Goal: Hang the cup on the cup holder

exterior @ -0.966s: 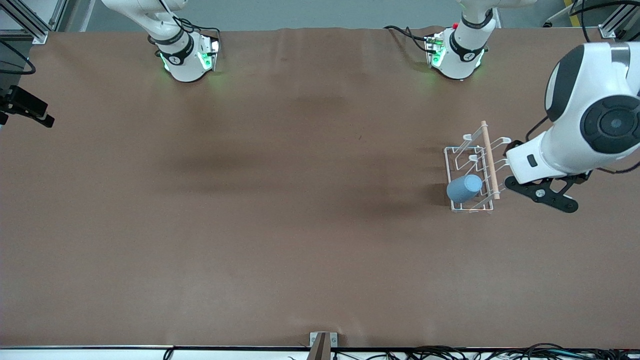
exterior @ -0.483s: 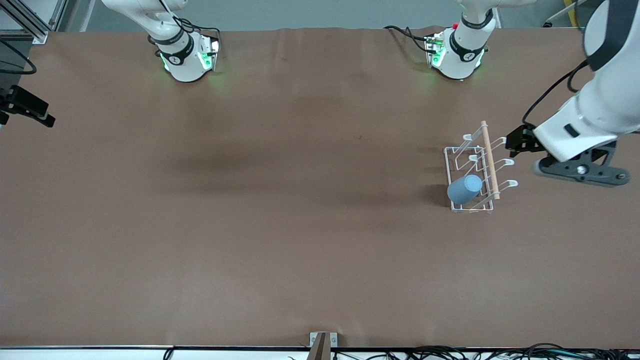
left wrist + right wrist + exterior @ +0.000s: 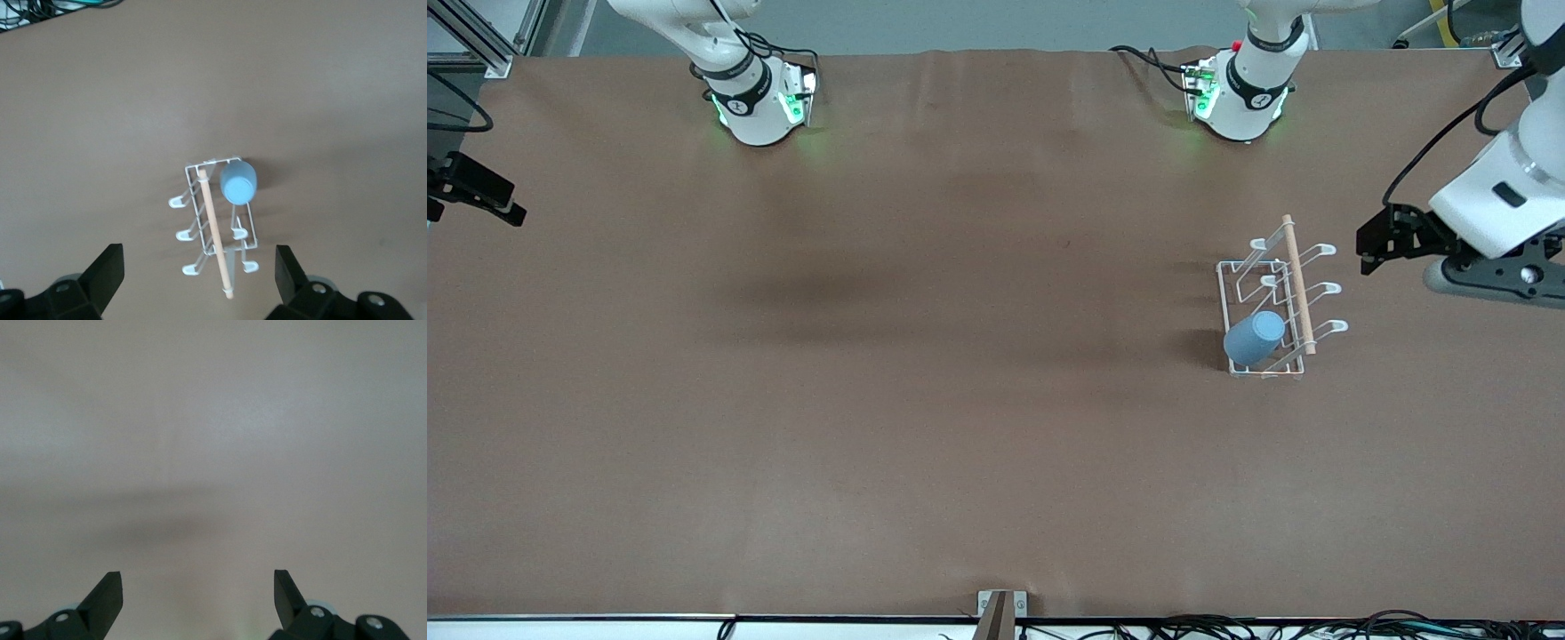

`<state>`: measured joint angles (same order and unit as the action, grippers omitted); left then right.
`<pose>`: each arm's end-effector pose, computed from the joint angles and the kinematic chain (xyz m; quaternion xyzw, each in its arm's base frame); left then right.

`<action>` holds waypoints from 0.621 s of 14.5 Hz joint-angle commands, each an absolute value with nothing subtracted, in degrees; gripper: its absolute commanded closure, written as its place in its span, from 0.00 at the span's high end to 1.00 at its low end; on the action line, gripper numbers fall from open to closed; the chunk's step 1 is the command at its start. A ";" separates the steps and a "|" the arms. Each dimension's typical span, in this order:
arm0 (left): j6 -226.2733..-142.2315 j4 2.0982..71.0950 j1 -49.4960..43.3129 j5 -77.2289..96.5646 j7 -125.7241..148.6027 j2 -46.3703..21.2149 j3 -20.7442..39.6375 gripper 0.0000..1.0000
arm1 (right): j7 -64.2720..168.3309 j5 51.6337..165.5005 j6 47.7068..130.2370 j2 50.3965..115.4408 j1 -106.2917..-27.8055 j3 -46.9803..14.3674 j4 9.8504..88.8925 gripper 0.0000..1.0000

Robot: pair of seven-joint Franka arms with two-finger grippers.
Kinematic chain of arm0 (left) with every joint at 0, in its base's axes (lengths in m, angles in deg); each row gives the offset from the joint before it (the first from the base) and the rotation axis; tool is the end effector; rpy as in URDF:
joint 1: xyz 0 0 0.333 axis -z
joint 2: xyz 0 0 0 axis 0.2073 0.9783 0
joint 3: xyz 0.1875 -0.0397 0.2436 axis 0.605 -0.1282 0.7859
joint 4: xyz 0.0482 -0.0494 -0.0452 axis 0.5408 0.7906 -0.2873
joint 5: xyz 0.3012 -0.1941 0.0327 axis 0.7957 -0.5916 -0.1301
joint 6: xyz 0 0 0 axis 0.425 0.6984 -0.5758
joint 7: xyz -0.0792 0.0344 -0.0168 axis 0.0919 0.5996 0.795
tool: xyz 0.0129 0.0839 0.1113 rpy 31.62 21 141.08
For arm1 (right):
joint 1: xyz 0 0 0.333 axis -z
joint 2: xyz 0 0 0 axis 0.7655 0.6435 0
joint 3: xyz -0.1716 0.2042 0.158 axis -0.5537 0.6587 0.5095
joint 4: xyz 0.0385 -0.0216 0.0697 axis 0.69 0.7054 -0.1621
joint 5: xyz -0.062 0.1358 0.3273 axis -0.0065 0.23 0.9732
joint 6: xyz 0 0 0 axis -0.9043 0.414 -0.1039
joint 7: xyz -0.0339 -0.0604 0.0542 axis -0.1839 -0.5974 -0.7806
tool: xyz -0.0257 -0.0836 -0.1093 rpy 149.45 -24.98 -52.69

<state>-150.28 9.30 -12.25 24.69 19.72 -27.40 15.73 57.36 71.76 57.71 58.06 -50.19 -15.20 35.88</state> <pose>0.5572 -0.0859 0.6084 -0.9935 0.1091 -0.0036 0.0327 0.5020 -0.0361 0.6238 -0.9993 0.0383 -0.0012 0.0019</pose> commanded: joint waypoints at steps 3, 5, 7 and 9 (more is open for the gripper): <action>-149.00 19.48 -12.32 16.47 18.51 -37.13 22.14 1.00 | 57.24 71.02 57.73 56.73 -50.65 -15.25 37.18 1.00; -149.26 23.61 -12.49 16.55 15.45 -40.38 22.24 1.00 | 57.24 71.02 57.73 56.73 -50.57 -15.25 37.19 1.00; -151.98 29.92 -12.76 17.25 13.76 -45.03 21.71 1.00 | 57.24 71.02 57.64 56.73 -50.65 -15.25 37.19 1.00; -153.66 35.03 -12.76 17.52 13.76 -48.64 21.53 1.00 | 57.06 71.02 57.73 56.73 -50.65 -15.25 37.19 1.00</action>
